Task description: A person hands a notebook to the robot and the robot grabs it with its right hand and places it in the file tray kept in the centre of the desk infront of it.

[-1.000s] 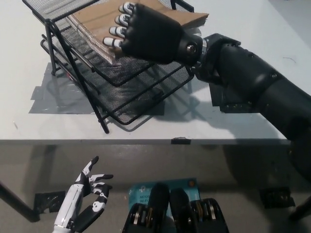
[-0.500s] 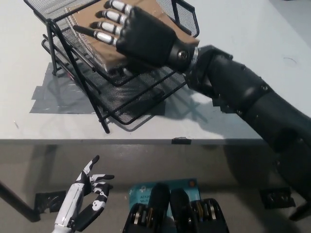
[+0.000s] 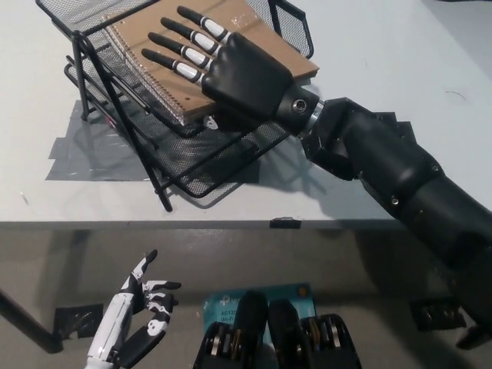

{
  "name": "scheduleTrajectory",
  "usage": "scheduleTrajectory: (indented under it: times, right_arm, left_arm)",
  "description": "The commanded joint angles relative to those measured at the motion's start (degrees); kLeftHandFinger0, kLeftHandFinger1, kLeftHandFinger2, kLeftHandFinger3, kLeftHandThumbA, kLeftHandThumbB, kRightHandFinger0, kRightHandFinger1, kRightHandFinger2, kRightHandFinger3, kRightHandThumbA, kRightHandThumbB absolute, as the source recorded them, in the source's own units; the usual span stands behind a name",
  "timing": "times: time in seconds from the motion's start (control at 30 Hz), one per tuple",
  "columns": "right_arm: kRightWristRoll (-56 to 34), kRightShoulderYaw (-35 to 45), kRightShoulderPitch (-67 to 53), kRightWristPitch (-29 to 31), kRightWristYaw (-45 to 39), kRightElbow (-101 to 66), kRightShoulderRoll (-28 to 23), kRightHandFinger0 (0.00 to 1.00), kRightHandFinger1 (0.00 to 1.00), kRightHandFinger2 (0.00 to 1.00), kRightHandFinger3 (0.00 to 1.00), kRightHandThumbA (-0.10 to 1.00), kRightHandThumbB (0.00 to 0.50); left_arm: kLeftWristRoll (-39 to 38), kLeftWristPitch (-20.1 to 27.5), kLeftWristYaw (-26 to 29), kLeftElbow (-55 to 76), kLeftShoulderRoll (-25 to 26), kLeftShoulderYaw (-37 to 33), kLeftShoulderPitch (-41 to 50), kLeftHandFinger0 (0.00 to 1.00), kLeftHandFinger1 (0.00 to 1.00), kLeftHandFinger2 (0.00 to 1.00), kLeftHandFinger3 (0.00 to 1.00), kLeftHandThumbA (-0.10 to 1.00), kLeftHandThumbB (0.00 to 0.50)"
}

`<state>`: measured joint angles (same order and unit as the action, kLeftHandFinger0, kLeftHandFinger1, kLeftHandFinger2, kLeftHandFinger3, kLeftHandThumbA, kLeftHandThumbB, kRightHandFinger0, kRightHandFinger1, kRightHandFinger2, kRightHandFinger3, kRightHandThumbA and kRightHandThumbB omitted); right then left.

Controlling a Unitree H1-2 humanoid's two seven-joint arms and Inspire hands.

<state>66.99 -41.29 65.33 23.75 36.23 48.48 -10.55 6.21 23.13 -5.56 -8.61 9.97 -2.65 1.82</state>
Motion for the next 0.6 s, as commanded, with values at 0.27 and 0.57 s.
scheduleTrajectory:
  times: [0.27, 0.57]
  right_arm:
    - [-48.0, 9.5, 8.9, -39.6, -81.6, -50.3, -29.0, 1.00, 1.00, 1.00, 1.00, 0.70, 0.500]
    - [-71.6, 14.5, 10.6, -50.7, -84.9, -64.0, -41.4, 1.00, 1.00, 1.00, 1.00, 0.78, 0.500]
  left_arm:
    - [-1.1, 0.0, -0.5, 3.1, 1.1, 0.5, -1.5, 0.45, 0.55, 0.67, 1.00, 0.45, 0.236]
    - [0.1, -0.3, 0.0, 2.9, 1.6, 0.8, -2.1, 0.44, 0.54, 0.67, 1.00, 0.43, 0.234]
